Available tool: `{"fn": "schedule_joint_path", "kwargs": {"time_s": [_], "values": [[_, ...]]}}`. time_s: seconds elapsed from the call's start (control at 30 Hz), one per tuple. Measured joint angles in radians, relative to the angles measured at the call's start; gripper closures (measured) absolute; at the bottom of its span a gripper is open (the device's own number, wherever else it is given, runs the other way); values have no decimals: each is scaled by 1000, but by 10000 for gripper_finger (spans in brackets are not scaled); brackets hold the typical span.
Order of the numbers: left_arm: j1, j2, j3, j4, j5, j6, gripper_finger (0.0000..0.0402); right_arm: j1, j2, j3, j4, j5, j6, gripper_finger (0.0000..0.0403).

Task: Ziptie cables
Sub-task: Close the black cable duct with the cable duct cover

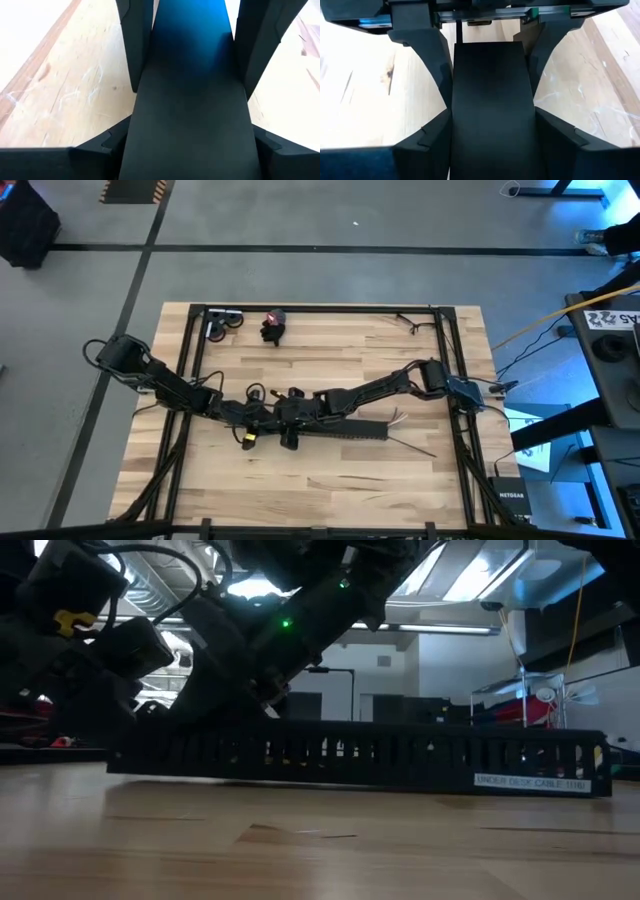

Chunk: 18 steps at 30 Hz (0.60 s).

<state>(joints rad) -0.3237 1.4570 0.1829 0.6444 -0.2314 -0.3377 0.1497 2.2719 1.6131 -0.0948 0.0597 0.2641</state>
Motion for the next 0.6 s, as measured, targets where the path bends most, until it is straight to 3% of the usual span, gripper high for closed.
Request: {"fn": "schedule_joint_path", "kwargs": {"time_s": [0.33, 0.6], "values": [[0, 0, -4, 7, 4, -9, 169, 0, -6, -5, 15, -10, -7, 181], [-1, -6, -9, 38, 4, -67, 139, -7, -7, -10, -5, -18, 25, 86]]}}
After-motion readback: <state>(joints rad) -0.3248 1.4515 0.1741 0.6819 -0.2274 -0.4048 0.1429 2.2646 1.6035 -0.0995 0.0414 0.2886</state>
